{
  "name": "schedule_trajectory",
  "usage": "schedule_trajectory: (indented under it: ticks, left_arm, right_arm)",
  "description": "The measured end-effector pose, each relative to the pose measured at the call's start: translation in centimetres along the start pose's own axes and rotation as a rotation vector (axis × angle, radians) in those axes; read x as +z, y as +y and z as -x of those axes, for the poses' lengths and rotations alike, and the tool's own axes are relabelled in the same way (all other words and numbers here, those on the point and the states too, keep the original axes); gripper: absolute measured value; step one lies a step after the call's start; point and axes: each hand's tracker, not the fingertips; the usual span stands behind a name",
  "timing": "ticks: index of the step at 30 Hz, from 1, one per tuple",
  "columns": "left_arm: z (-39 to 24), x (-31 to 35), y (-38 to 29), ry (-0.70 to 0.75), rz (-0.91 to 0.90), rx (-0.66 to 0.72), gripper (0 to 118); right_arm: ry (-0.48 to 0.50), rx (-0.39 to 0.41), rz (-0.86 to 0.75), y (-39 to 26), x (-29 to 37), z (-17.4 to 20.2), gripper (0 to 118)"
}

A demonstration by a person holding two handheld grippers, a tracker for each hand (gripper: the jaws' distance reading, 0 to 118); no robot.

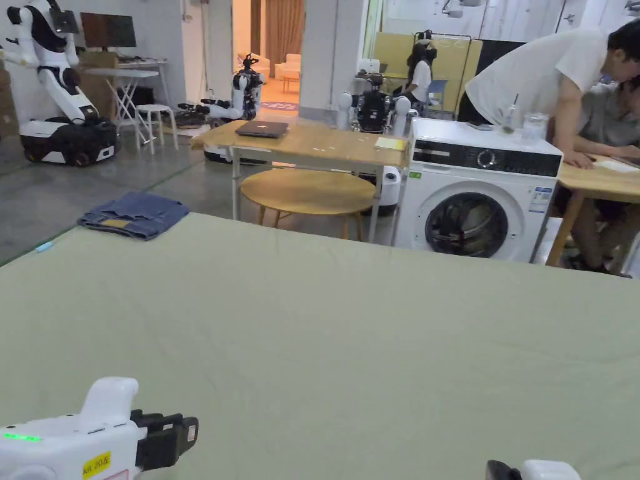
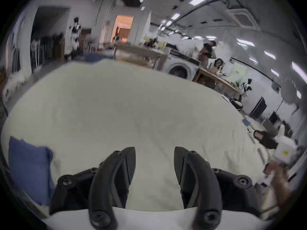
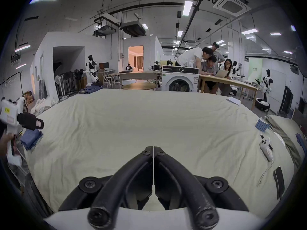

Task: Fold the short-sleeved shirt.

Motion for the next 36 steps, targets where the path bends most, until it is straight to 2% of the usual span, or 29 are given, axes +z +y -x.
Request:
schedule_trajectory:
  ticks: [6,7,11,13,16,24,36]
  left_arm:
    - [-8.3,-0.2,-0.4,0.068,-0.244,-0.056,46]
    - [-9.3,-0.1,-0.6,0.08,-0.265,-0.054,43]
    - [-12.7,-0.1,-0.5,0.102,-0.328,-0.12,15]
    - [-13.9,-0.1,-0.7,0.121,-0.338,-0.152,5]
    - [-15.9,-0.1,-1.2,0.158,-0.395,-0.233,0]
    - [-16.4,0.4,-1.5,0.16,-0.404,-0.142,0]
    - [-15.7,0.9,-1.2,0.207,-0.448,-0.146,0]
  right_arm:
    - [-0.038,-0.019,-0.072,1.4,0.5,-1.1,0]
    - [-0.043,-0.021,-0.079,1.6,0.5,-1.2,0]
    - [-0.058,-0.039,-0.118,2.0,0.6,-1.4,0]
    - [-0.069,-0.042,-0.141,2.1,0.8,-1.4,0]
    - [-0.089,-0.059,-0.186,2.0,1.1,-1.4,0]
    - [-0.094,-0.1,-0.225,1.9,1.3,-1.3,0]
    - [-0.1,-0.045,-0.261,2.3,1.4,-0.2,0]
